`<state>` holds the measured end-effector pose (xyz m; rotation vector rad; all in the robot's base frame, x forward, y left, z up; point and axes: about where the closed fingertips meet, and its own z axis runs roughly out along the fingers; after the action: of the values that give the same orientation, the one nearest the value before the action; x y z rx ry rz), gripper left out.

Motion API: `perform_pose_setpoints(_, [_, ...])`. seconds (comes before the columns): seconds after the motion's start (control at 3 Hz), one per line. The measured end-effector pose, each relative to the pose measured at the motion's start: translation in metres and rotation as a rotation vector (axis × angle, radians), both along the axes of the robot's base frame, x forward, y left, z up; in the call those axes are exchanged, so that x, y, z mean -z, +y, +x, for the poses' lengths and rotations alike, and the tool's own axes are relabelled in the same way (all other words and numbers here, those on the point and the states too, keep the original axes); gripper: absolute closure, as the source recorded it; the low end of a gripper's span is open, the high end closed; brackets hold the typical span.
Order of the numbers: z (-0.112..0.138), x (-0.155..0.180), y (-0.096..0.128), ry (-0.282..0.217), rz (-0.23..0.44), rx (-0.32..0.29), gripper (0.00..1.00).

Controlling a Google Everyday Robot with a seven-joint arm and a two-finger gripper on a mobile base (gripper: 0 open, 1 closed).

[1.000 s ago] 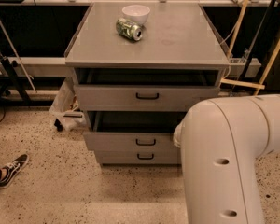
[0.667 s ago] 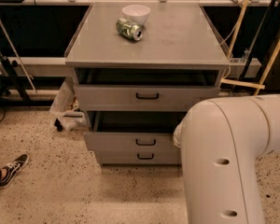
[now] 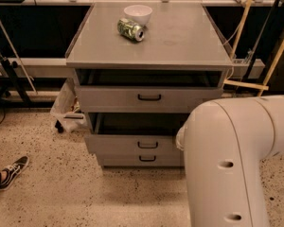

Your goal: Open middle drawer

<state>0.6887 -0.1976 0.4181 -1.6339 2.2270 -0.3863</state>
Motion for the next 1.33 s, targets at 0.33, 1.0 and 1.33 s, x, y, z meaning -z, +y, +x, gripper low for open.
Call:
perform_pose_setpoints(0.33, [-0.0076,-0.0033,0.0010,-0.005,0.019,0.003,1.00])
perform_pose_setpoints(1.0, [-0.0098,-0.0014,0.0010,0.001,0.016,-0.002,1.00])
perform_pose_setpoints(1.33, [-0.0153,0.0005,-0.0006,0.002,0.020,-0.002,1.00])
